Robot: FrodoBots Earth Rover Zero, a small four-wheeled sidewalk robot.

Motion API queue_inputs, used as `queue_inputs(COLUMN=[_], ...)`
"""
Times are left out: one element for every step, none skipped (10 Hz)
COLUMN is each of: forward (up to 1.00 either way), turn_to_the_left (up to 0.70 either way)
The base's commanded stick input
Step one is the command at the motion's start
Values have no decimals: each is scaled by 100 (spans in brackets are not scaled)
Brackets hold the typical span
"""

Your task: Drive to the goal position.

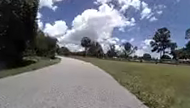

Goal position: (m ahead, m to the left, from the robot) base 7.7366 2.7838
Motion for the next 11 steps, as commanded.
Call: queue_inputs(forward=[50,50,50,50,50,50,50,50,50,50,50], turn_to_the_left=[25,25,8,0,0,0,0,0,0,0,0])
